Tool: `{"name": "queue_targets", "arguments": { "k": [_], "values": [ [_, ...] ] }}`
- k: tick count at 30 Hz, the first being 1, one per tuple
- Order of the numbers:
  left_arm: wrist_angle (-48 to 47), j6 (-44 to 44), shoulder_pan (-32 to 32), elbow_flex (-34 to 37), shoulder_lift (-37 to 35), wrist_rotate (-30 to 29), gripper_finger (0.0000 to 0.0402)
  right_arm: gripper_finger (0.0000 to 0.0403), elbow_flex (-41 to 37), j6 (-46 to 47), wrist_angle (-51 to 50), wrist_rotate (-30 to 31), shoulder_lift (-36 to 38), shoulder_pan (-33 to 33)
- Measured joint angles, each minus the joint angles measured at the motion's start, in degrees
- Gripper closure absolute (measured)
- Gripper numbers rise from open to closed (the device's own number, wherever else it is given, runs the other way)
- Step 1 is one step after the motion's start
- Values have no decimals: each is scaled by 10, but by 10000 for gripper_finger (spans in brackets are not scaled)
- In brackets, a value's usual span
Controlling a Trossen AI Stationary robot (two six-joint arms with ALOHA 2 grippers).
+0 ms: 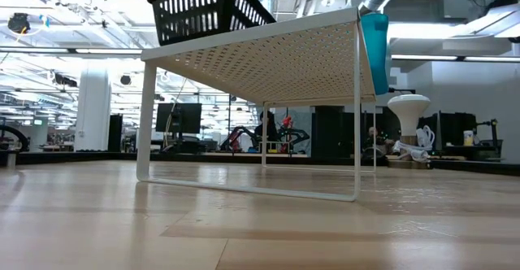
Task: Pick & Place Office Desk Supplies
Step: Put the black bin on the shelf, then put the yellow bin on the shelf
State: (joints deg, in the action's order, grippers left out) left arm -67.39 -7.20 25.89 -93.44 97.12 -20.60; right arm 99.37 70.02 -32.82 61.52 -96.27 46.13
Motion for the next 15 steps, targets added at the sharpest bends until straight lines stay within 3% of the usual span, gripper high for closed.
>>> {"name": "queue_targets", "arguments": {
  "k": [7,15],
  "values": [
    [9,1,1,-4,0,61,322,273,0,0,0,0,0,0],
    [54,19,6,-4,-24,58,322,273,0,0,0,0,0,0]
  ]
}}
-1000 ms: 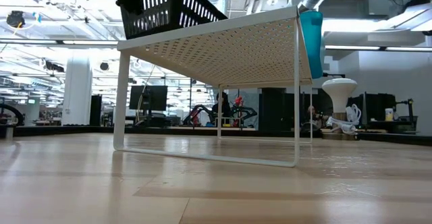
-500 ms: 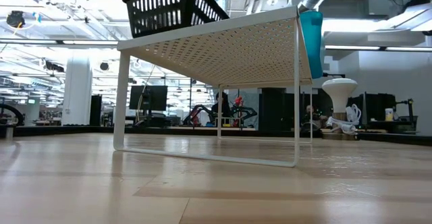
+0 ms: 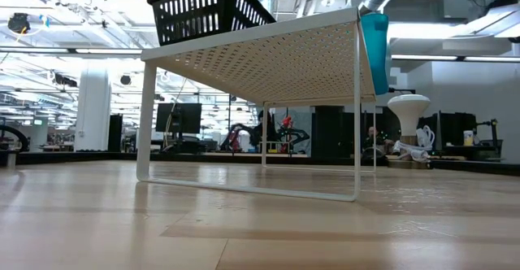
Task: Pick & Place Office Desk Supplies
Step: Put the yellow bin on the shelf
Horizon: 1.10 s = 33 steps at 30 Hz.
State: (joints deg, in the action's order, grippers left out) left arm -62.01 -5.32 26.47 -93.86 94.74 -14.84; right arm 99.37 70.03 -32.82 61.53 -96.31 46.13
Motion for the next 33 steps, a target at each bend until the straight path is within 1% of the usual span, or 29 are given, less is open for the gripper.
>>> {"name": "queue_targets", "arguments": {
  "k": [2,6,9,11,13,15,17,19,23,25,27,29,31,33],
  "values": [
    [15,1,2,0,-14,-1,322,273,0,0,-1,0,0,0],
    [81,1,7,0,-59,-1,322,273,0,6,-15,0,0,0],
    [147,7,8,0,-99,-1,322,273,0,70,-66,-3,0,0],
    [189,23,8,0,-128,-1,322,273,0,141,-125,-27,0,0],
    [232,44,8,0,-159,-1,322,273,0,225,-213,-84,0,-3],
    [276,83,8,0,-187,-1,322,273,0,301,-301,-172,-3,-5],
    [304,127,8,0,-215,0,322,273,-2,338,-363,-265,-7,-7],
    [317,148,8,0,-243,2,322,273,-9,343,-379,-328,-6,-3],
    [313,148,8,1,-279,-13,323,273,-13,348,-382,-411,-6,22],
    [311,151,8,6,-291,-27,323,273,-13,386,-397,-455,-5,42],
    [312,154,8,12,-300,-34,322,273,-13,449,-417,-478,-5,67],
    [311,164,8,20,-305,-35,322,273,-13,524,-439,-480,-5,99],
    [309,168,8,27,-307,-35,322,273,-13,552,-446,-494,-5,124],
    [309,172,8,34,-306,-35,322,273,-13,560,-444,-531,-9,133]
  ]
}}
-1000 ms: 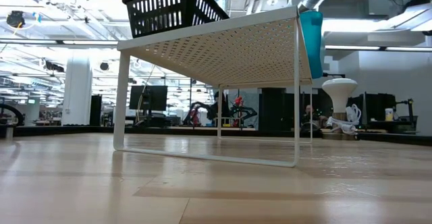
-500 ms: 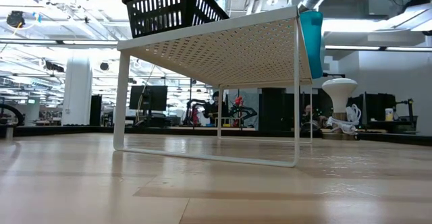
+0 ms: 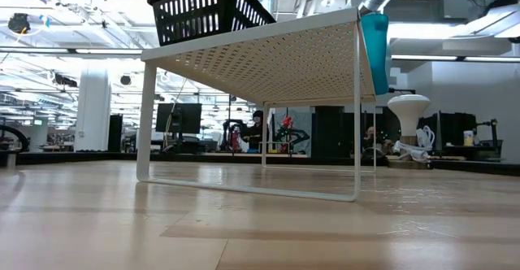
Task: Pick & Place Office Desk Supplies
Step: Put the yellow bin on the shelf
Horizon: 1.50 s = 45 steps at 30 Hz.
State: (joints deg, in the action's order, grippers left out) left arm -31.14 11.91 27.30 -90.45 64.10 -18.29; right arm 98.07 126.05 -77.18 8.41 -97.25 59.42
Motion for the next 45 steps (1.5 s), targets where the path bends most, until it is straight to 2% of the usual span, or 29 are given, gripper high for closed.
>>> {"name": "queue_targets", "arguments": {
  "k": [6,17,29,38,45],
  "values": [
    [2,10,4,24,2,1,322,273,0,0,3,-17,-28,-20],
    [7,35,4,40,6,17,322,273,-1,0,17,-85,-101,11],
    [28,40,4,40,6,17,322,271,-1,-28,-40,-116,-184,13],
    [73,41,4,40,6,1,322,252,-78,-30,31,-131,-191,6],
    [81,51,4,40,6,1,322,250,-109,-30,42,-131,-190,-2]
  ]
}}
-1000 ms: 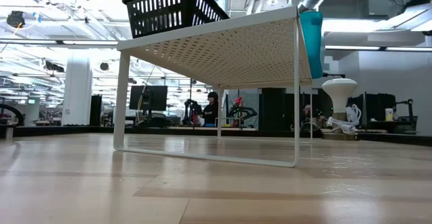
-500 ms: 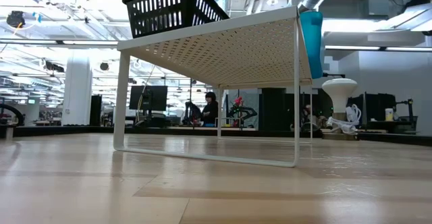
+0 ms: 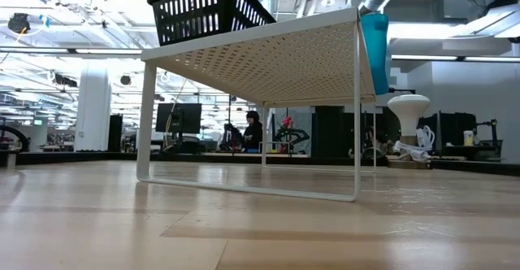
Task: Pick & Place Office Desk Supplies
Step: Put the yellow bin on the shelf
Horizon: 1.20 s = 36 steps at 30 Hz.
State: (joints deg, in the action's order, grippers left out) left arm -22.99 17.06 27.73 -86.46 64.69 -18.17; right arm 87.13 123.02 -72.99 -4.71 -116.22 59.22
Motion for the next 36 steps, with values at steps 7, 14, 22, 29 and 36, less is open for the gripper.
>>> {"name": "queue_targets", "arguments": {
  "k": [7,14,22,29,36],
  "values": [
    [0,4,0,0,0,0,322,250,-29,0,17,0,0,1],
    [0,13,0,0,0,0,323,254,-52,-1,35,-4,0,4],
    [0,13,0,0,0,0,323,294,-52,-5,21,-3,0,5],
    [-1,13,-2,0,0,0,323,337,-52,-5,22,-1,0,11],
    [-1,13,-2,0,0,0,324,363,-52,-2,27,0,0,11]
  ]
}}
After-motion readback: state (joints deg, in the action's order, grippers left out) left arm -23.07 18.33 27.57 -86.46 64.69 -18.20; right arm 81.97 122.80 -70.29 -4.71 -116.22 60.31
